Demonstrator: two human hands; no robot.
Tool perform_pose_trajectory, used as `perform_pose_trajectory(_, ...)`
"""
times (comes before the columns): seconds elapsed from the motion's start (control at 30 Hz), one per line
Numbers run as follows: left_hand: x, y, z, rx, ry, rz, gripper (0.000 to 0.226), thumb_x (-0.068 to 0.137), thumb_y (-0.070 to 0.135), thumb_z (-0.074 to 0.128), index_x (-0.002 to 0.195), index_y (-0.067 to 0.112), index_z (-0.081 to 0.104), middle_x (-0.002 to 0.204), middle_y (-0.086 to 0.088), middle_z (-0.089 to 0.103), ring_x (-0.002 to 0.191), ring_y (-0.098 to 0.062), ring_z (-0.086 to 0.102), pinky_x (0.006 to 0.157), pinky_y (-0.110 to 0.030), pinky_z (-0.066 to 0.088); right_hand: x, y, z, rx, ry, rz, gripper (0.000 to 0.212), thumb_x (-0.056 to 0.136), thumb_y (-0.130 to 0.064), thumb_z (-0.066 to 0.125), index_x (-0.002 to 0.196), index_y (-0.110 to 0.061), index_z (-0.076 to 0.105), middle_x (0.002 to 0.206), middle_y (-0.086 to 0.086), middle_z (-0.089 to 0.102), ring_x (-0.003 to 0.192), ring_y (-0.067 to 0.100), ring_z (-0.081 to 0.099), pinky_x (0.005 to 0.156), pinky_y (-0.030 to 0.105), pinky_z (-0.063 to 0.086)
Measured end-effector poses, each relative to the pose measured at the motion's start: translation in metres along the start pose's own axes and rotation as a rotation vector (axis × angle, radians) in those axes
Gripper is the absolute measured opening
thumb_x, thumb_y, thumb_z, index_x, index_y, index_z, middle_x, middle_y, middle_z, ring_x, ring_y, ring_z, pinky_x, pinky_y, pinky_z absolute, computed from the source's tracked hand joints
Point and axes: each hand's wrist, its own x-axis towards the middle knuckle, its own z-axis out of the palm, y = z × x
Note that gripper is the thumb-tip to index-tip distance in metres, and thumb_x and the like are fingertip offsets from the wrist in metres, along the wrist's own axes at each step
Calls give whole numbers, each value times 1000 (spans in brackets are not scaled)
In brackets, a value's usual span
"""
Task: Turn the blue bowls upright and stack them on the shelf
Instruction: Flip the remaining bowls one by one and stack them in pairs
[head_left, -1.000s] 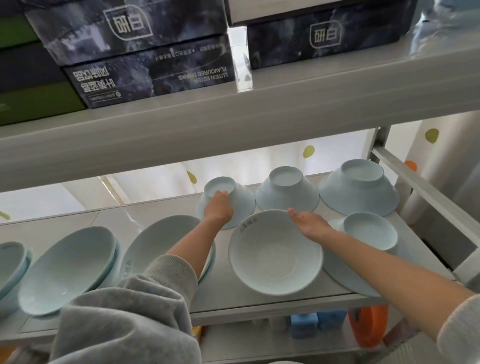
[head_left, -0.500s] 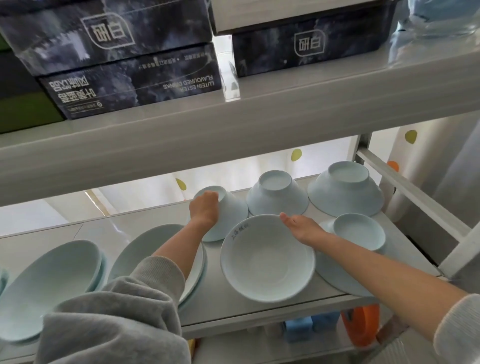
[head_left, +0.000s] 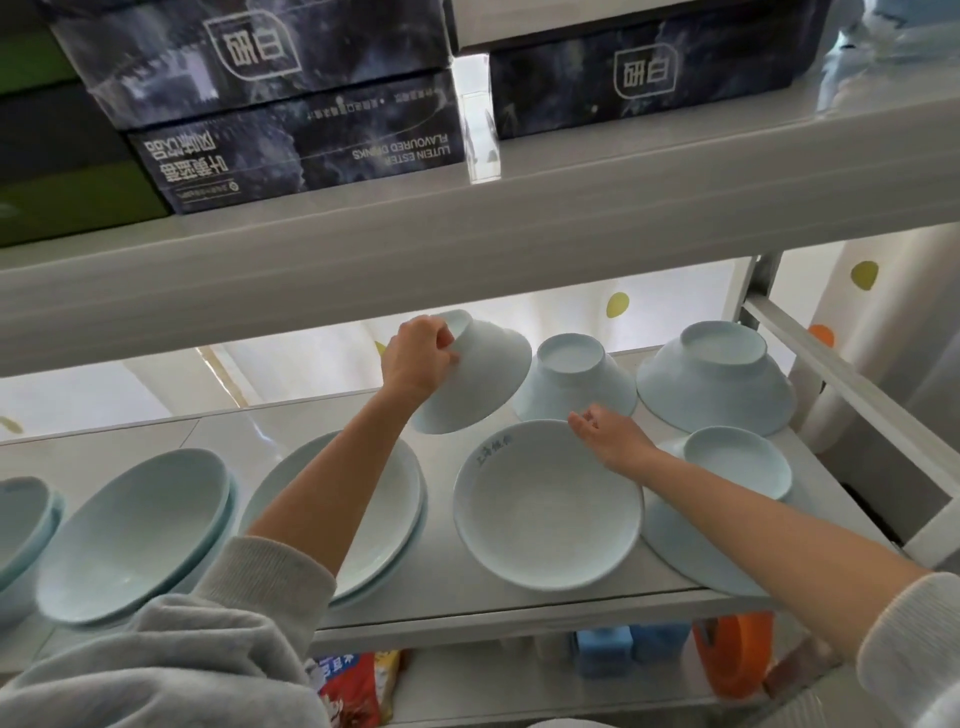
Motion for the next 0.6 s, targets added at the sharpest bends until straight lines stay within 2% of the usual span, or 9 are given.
perform_pose_trajectory(0.03,-2,4,-4,-42,-13,-8,10,78,11,68,88,10,67,96,-6,68,91,-29,60,72,-31,44,0,-3,0,18,28,-4,37,96,-43,41,117,-14,49,110,8,59,102,28,56,82,35,42)
perform_pose_trajectory(0.1,-7,13,-12,-140,-46,-9,9,74,9,71,83,10,67,87,-4,65,84,-25,59,75,-33,48,1,-11,-3,71,112,-49,53,92,-36,52,137,-17,33,127,9,54,112,28,55,89,38,44)
perform_pose_trajectory(0.17,-15,22,-19,-278,-109,-2,10,72,6,74,80,8,68,79,-3,61,71,-18,55,69,-31,48,2,-22,-7,136,208,-130,66,88,-31,60,142,-19,24,135,10,47,115,28,54,92,41,46)
perform_pose_trajectory(0.27,-28,29,-30,-542,-289,-26,11,73,-1,74,74,7,65,69,-4,57,55,-11,45,49,-19,38,3,-33,-18,200,317,-289,74,86,-25,65,145,-17,21,140,10,41,117,26,51,91,36,43)
perform_pose_trajectory(0.3,-30,28,-34,-608,-335,-35,12,74,-1,73,73,8,64,67,-5,56,54,-11,43,45,-16,34,3,-35,-22,232,346,-338,69,86,-23,64,144,-16,26,139,10,43,119,25,50,91,33,42)
perform_pose_trajectory(0.37,-33,24,-39,-702,-377,-56,13,77,0,71,73,11,64,66,-5,53,55,-11,40,47,-15,30,4,-35,-32,234,370,-408,45,91,-22,58,133,-12,44,133,10,52,118,26,52,92,31,41)
perform_pose_trajectory(0.43,-34,20,-44,-778,-393,-81,10,80,2,69,76,11,65,66,-4,53,57,-11,41,50,-15,33,4,-36,-40,221,375,-456,27,95,-24,51,114,-6,59,116,11,63,103,30,59,85,31,45)
perform_pose_trajectory(0.5,-34,19,-47,-845,-387,-88,7,81,2,67,80,10,66,64,0,58,57,-10,48,51,-13,39,2,-40,-46,273,432,-502,25,95,-25,50,98,-3,59,94,12,67,81,31,60,73,34,47)
perform_pose_trajectory(0.6,-35,23,-51,-931,-333,-57,10,83,-1,64,79,9,65,61,4,60,51,-5,54,52,-13,45,-3,-50,-51,327,528,-549,28,95,-28,50,90,-1,58,81,11,64,67,25,52,64,34,44)
